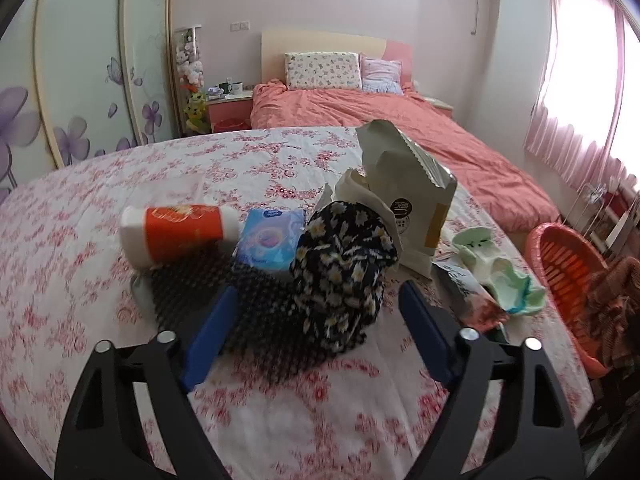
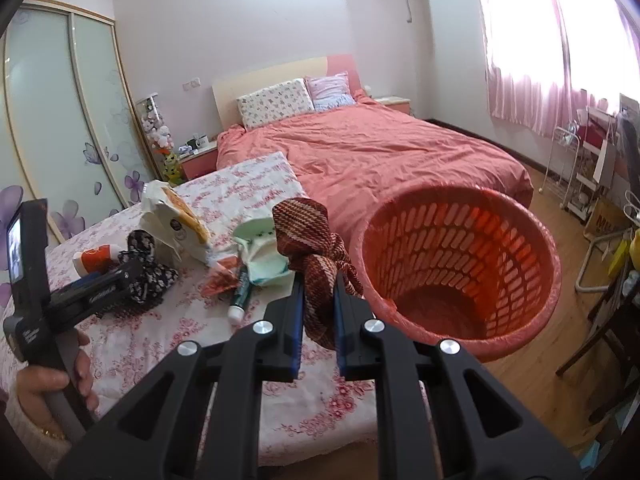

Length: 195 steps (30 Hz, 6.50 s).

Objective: Collect trash
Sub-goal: 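Grasp the red plaid cloth with the right tool while the left tool grasps the black floral cloth, then carry both cloths over the orange basket and open both tools to drop them, then return to the bed and grasp the white paper bag with the right tool, then grasp the black mesh with the left tool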

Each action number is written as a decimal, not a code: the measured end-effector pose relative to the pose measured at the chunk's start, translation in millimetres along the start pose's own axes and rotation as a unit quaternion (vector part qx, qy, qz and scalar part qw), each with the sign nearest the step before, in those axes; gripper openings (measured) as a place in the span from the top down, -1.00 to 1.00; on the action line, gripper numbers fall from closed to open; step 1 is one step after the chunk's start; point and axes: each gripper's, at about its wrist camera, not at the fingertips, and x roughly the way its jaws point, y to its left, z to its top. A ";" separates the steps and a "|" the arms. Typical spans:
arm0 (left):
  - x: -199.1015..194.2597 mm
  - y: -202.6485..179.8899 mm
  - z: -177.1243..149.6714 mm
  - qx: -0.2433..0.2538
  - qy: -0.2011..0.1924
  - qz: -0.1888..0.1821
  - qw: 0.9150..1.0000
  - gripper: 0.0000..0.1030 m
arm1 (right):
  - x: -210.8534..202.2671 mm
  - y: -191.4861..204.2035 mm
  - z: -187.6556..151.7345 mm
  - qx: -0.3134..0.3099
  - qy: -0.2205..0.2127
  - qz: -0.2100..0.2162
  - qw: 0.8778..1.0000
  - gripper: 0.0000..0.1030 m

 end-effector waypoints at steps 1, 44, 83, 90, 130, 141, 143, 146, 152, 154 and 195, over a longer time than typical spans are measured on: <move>2.3 -1.9 0.2 0.002 0.003 0.001 1.000 -0.45 | 1.0 0.3 -1.1 0.002 0.002 -0.001 1.000 0.74; -89.1 -15.6 7.5 0.007 -0.067 -0.077 0.995 0.80 | -51.8 -7.8 -2.7 0.011 -0.034 0.007 0.999 0.74; -26.5 -233.5 2.0 0.129 -0.004 -0.278 0.952 0.80 | -7.4 -159.4 26.4 0.116 -0.075 -0.072 0.988 0.73; -18.2 -243.2 5.1 0.137 0.001 -0.284 0.949 0.80 | 3.2 -165.6 34.8 0.117 -0.079 -0.074 0.987 0.73; -35.6 -123.9 -7.2 0.091 -0.008 -0.158 0.983 0.16 | -9.8 -89.1 35.3 0.063 -0.059 -0.034 0.996 0.18; -48.5 -7.3 -17.2 0.016 -0.030 -0.055 0.998 0.09 | 24.0 36.9 26.0 -0.023 -0.013 0.069 0.997 0.19; -47.0 11.3 -18.1 0.002 -0.027 -0.040 0.999 0.09 | 31.2 57.1 24.7 -0.035 -0.006 0.083 0.996 0.19; -44.9 32.1 -20.0 -0.015 -0.023 -0.025 0.999 0.08 | 45.3 87.4 25.1 -0.058 0.002 0.098 0.993 0.19; -44.0 68.7 -23.2 -0.042 -0.019 -0.004 0.999 0.08 | 75.4 121.0 26.8 -0.079 0.023 0.110 0.991 0.19; -43.2 75.3 -24.4 -0.048 -0.017 0.000 0.999 0.08 | 85.7 124.9 28.9 -0.080 0.029 0.110 0.990 0.19; -13.6 71.0 -23.8 -0.059 0.028 -0.034 0.997 0.08 | 92.4 124.4 58.6 -0.095 -0.021 0.085 0.992 0.96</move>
